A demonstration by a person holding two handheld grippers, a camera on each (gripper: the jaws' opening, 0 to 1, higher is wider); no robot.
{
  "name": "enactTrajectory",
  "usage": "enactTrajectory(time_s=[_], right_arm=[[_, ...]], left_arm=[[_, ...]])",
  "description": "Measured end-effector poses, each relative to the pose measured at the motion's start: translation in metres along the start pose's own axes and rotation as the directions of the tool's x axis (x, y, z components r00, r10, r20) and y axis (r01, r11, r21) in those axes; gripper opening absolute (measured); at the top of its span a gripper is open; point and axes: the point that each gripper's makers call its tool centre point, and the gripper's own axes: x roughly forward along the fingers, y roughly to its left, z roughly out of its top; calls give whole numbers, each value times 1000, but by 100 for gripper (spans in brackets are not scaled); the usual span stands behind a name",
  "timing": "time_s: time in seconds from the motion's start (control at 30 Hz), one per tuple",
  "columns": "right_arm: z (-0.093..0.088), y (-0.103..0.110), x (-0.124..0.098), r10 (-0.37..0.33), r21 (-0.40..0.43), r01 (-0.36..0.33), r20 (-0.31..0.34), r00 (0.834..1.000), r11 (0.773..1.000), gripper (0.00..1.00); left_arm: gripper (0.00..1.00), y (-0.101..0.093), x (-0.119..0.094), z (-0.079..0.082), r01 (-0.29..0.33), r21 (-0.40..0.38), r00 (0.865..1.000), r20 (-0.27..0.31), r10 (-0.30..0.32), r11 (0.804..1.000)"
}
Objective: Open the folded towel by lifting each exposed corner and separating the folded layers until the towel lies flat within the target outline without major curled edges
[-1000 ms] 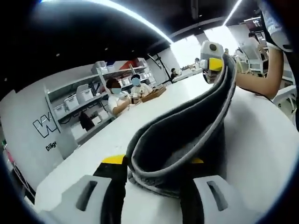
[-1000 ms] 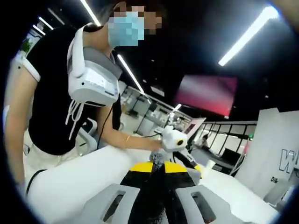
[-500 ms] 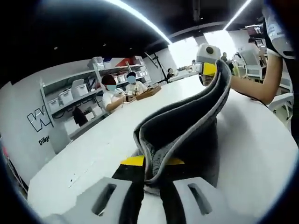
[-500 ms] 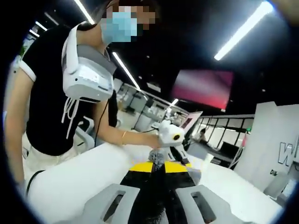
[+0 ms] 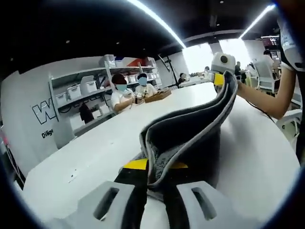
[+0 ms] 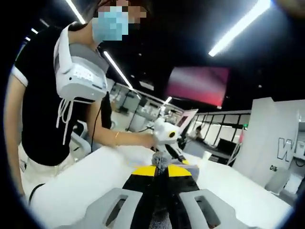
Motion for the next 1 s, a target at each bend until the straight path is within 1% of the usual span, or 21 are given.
enactTrajectory(time_s=[0.07,0.17,0.23,0.27,0.37,0.5,0.57,0.63,0.73,0.77,0.87,1.0], right_arm=[[3,-5,-2,-52,-33,51,-23,998,998,0],[10,-5,-8,-80,-26,80,-18,997,996,0],[12,-3,-11,-77,-16,77,-6,997,997,0],[12,-1,-11,-74,-12,74,2,997,997,0],[14,-1,-13,-93,1,93,15,996,996,0],[15,3,-14,-98,9,98,24,995,995,0],[13,7,-17,-95,19,95,7,995,995,0],[12,10,-19,-98,22,98,-4,995,995,0],[12,11,-22,-108,26,109,-17,994,994,0],[12,12,-23,-114,31,115,-21,993,993,0],[10,14,-23,-121,68,122,-28,992,990,0],[8,20,-24,-124,79,128,-51,991,989,0]], left_arm=[[8,-1,-6,2,-26,-14,1000,-9,26,1000],[8,-7,-16,9,-25,-10,1000,-1,25,1000],[9,-11,-20,13,-30,3,1000,1,30,1000],[9,-13,-24,16,-34,24,999,3,34,999],[9,-17,-30,21,-52,57,999,-4,52,997],[9,-22,-36,25,-77,53,997,6,77,996],[9,-26,-40,26,-95,70,995,2,96,993],[9,-32,-42,28,-84,145,996,-4,86,986],[9,-38,-45,31,-86,134,996,1,87,987],[9,-39,-47,35,-94,124,995,23,92,988],[9,-44,-51,37,-97,119,995,42,92,988],[9,-55,-56,34,-77,118,997,37,73,990]])
